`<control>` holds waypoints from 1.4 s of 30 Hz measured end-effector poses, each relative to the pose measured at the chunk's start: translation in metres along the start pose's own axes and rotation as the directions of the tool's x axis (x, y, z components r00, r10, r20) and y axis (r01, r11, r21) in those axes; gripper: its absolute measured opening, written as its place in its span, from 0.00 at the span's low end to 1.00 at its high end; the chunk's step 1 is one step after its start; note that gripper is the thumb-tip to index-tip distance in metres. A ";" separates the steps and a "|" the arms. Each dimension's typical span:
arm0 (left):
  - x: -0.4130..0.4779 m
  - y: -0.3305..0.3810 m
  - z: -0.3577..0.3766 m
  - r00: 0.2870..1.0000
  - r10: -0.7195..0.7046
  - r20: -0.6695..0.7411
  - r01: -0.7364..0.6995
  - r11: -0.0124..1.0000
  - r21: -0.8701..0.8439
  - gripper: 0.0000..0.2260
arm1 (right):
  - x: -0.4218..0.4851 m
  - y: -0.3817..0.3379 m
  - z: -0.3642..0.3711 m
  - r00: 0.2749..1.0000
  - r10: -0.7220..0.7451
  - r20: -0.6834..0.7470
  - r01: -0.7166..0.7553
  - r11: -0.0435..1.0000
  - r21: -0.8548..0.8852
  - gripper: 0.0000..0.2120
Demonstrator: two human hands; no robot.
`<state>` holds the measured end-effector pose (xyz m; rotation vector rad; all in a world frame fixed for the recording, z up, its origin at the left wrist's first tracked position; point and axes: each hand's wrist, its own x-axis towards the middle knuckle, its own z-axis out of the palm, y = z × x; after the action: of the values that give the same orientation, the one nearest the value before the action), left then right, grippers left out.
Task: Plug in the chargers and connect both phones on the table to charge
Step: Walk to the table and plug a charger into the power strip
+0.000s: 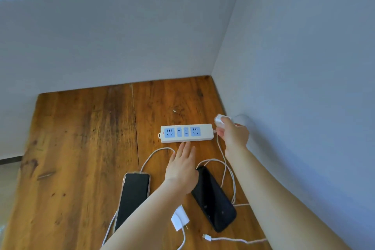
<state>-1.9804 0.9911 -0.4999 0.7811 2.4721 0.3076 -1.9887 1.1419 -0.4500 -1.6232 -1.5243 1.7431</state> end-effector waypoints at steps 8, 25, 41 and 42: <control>0.045 -0.017 -0.011 0.993 -0.080 0.089 0.059 0.975 0.216 0.32 | 0.021 0.021 0.038 0.972 -0.124 0.200 0.204 0.866 -0.456 0.12; 0.048 -0.020 -0.024 0.979 -0.085 0.187 0.057 0.987 0.150 0.34 | 0.048 -0.004 0.060 0.967 -0.034 0.252 0.225 0.580 -0.783 0.17; 0.050 -0.023 -0.022 0.979 -0.079 0.186 0.055 0.990 0.129 0.35 | 0.025 0.010 0.066 0.931 -0.175 0.321 0.365 0.509 -0.779 0.17; 0.050 -0.023 -0.022 0.980 -0.077 0.185 0.054 0.990 0.129 0.35 | 0.024 0.010 0.066 0.933 -0.183 0.310 0.360 0.508 -0.783 0.17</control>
<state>-2.0379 1.0009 -0.5110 0.7405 2.3468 0.0529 -2.0485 1.1257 -0.4843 -1.4037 -2.8271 1.0103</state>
